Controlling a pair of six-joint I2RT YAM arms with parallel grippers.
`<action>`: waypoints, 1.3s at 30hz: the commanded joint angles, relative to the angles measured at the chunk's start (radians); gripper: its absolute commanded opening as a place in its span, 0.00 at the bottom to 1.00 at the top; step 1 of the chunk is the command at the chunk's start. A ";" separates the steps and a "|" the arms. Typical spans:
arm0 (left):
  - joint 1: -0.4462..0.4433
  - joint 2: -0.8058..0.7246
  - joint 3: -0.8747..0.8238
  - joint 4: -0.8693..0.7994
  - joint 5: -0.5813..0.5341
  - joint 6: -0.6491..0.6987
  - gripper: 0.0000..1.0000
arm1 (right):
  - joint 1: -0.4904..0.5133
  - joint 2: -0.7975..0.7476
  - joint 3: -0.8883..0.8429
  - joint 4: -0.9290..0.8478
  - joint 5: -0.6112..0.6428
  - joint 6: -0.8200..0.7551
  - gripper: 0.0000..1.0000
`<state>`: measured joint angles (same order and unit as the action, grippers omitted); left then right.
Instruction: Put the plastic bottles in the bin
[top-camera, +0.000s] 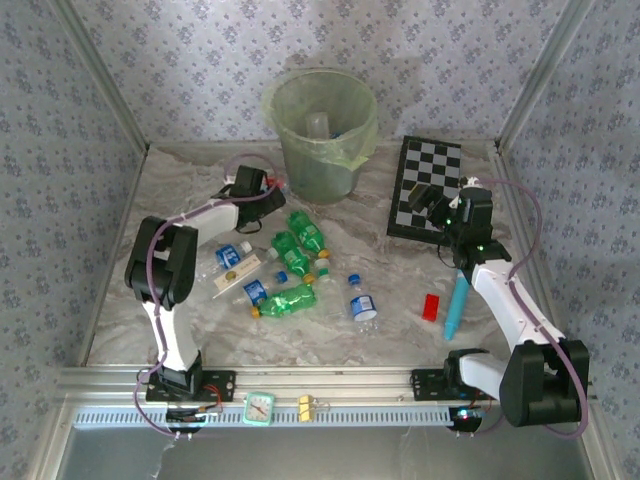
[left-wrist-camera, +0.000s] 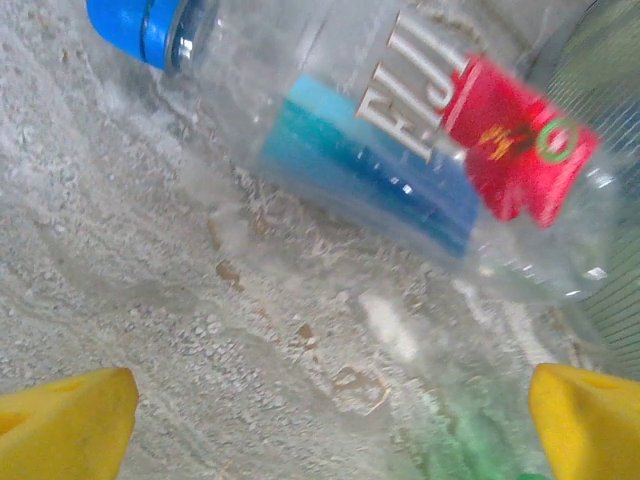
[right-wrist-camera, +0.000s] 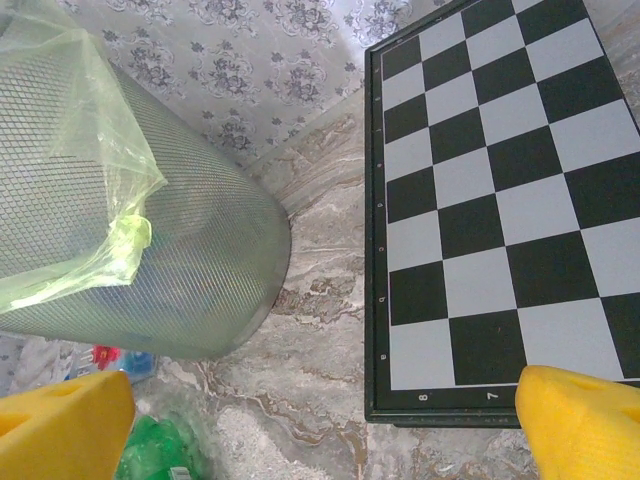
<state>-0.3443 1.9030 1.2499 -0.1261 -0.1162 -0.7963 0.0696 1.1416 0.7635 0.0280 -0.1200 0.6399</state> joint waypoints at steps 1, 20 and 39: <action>0.016 -0.024 0.028 0.049 0.007 -0.079 1.00 | -0.004 0.001 -0.002 0.012 0.000 0.007 1.00; 0.077 0.226 0.260 0.059 0.089 -0.584 1.00 | -0.008 0.003 -0.011 -0.003 0.030 -0.004 1.00; 0.080 0.312 0.345 -0.157 0.036 -0.675 0.81 | -0.012 -0.014 -0.015 -0.014 0.051 -0.004 1.00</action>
<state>-0.2638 2.1830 1.5894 -0.2066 -0.0494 -1.4342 0.0647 1.1416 0.7540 0.0265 -0.0898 0.6395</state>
